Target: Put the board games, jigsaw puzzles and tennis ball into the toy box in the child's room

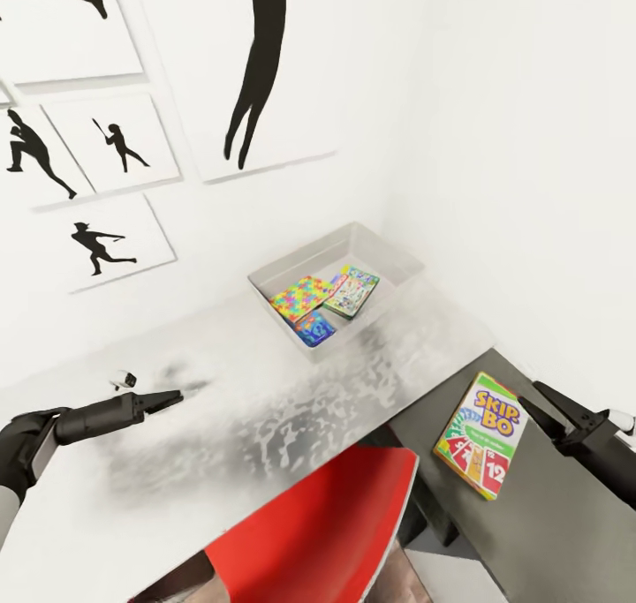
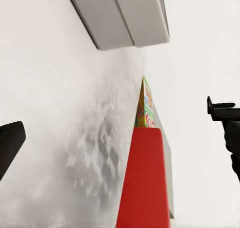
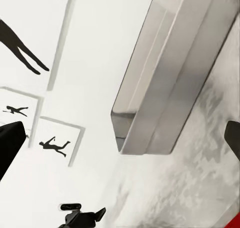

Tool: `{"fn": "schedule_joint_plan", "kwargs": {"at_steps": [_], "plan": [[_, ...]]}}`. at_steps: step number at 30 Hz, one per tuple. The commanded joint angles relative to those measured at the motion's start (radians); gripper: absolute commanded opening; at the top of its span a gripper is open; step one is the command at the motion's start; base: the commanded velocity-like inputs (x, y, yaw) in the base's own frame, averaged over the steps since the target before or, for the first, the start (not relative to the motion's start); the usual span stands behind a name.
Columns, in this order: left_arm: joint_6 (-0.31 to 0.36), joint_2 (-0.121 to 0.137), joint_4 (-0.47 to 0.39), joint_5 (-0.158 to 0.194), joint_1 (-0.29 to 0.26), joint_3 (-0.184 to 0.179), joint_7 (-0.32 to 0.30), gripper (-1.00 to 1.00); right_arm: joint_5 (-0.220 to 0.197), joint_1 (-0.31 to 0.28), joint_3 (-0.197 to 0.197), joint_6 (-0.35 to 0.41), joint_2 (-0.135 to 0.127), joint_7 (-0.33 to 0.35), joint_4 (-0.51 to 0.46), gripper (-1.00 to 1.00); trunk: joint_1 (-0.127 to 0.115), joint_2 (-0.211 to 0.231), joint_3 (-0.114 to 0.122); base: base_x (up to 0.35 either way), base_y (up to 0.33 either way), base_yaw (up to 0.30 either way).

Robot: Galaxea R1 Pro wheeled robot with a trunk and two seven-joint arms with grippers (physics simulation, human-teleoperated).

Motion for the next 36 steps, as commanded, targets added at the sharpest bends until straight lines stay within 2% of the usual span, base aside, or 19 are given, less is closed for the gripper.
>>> {"fn": "schedule_joint_plan", "kwargs": {"at_steps": [1,11,18,36], "plan": [[0.011,0.001,0.000,0.000,0.000,0.000,-0.004,1.00,0.004,-0.001,0.000,0.003,0.000,0.005,0.000,1.00,0.000,-0.002,0.000,-0.303,0.001,-0.202],[0.011,0.003,0.000,0.000,0.000,0.001,-0.004,1.00,0.006,-0.001,0.012,0.002,0.000,0.005,0.000,1.00,0.000,-0.002,0.012,-0.321,0.000,-0.200],[0.011,0.003,0.000,0.000,0.000,0.001,-0.004,1.00,0.010,-0.001,0.013,0.002,0.000,0.005,0.000,1.00,0.000,-0.002,0.014,-0.202,0.025,-0.062],[0.011,0.003,0.000,0.000,0.001,0.001,-0.004,1.00,0.010,-0.001,0.013,0.002,0.001,0.004,0.000,1.00,0.000,-0.002,0.015,-0.027,0.047,-0.002]]}}
